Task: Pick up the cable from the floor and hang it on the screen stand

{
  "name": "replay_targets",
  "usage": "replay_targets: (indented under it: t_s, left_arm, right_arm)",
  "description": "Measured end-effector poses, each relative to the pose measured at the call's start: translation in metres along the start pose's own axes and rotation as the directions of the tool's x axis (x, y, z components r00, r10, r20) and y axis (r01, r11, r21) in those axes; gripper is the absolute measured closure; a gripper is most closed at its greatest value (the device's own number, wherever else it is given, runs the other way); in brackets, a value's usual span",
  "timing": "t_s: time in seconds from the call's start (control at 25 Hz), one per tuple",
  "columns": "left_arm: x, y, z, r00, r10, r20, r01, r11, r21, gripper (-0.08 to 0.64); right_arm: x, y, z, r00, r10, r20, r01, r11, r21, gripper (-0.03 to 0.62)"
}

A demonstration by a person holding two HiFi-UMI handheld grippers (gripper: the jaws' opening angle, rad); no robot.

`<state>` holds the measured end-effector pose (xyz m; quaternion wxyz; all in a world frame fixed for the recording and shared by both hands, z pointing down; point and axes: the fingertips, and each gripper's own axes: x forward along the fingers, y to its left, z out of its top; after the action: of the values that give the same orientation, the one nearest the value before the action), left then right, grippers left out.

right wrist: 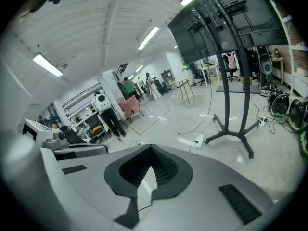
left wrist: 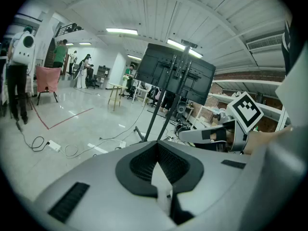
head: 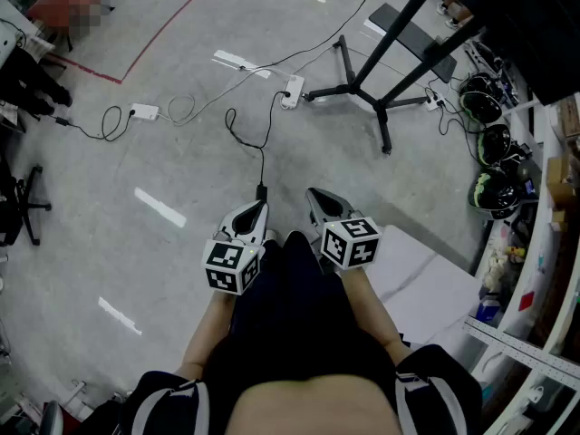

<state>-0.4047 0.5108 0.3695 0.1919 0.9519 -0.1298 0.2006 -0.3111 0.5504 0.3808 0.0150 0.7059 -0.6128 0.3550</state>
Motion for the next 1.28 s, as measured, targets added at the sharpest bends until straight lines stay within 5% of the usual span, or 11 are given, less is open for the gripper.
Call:
replay_targets:
  t_s: [0.4,0.64,1.28]
  left_arm:
    - [-0.008,-0.034,0.014,0.996,0.06,0.059,-0.064,0.996,0.069,0.552]
    - [0.001,-0.038,0.007,0.994,0.072,0.083,-0.073,0.997,0.018,0.552]
    - [0.029,-0.046,0.017,0.991,0.087,0.104,-0.089,0.996,0.016,0.552]
  right_arm:
    - [-0.048,-0.002,0.022,0.993,0.02,0.114,-0.01,0.996,-0.087,0.571]
    - [-0.064,-0.013,0.029,0.984,0.045,0.175,-0.013,0.984,-0.179,0.568]
    - [-0.049,-0.035,0.039,0.984,0.077,0.16,-0.05,0.984,-0.169,0.568]
